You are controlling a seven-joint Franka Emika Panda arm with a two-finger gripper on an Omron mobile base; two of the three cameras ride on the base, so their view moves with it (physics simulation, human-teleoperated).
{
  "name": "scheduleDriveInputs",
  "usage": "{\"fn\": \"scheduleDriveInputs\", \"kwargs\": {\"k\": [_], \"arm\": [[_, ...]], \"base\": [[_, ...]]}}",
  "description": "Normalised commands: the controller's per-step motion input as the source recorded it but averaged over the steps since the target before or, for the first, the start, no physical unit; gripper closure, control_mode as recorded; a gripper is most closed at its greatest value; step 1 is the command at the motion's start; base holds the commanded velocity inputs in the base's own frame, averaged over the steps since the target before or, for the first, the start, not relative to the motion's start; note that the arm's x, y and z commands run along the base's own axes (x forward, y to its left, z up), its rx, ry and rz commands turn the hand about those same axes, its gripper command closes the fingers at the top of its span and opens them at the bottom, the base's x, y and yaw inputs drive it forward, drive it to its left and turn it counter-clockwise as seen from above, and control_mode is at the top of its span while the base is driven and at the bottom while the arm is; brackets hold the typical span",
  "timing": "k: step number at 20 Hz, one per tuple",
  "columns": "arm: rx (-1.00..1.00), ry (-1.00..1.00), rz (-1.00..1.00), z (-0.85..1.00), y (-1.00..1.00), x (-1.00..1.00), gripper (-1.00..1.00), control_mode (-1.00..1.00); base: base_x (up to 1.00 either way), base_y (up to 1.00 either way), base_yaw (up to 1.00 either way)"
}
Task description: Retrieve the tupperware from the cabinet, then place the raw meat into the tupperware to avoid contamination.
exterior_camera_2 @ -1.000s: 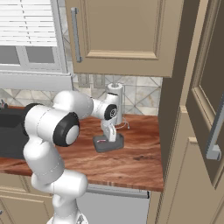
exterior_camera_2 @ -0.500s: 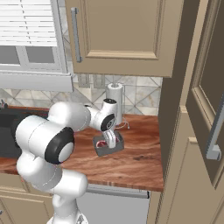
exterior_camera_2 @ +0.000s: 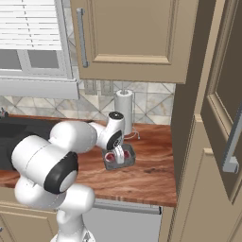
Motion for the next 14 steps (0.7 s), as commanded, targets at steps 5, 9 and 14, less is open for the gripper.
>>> {"fn": "scheduleDriveInputs", "kwargs": {"k": [5,9,14], "arm": [[0.0,-0.02,0.0,-0.01,0.01,0.0,1.0,-1.0],[0.0,0.01,0.0,0.0,0.0,0.0,1.0,-1.0],[0.0,0.0,0.0,0.01,0.0,0.0,1.0,-1.0]], "base": [[0.0,0.0,0.0],[0.0,0.0,0.0],[0.0,0.0,0.0]]}}
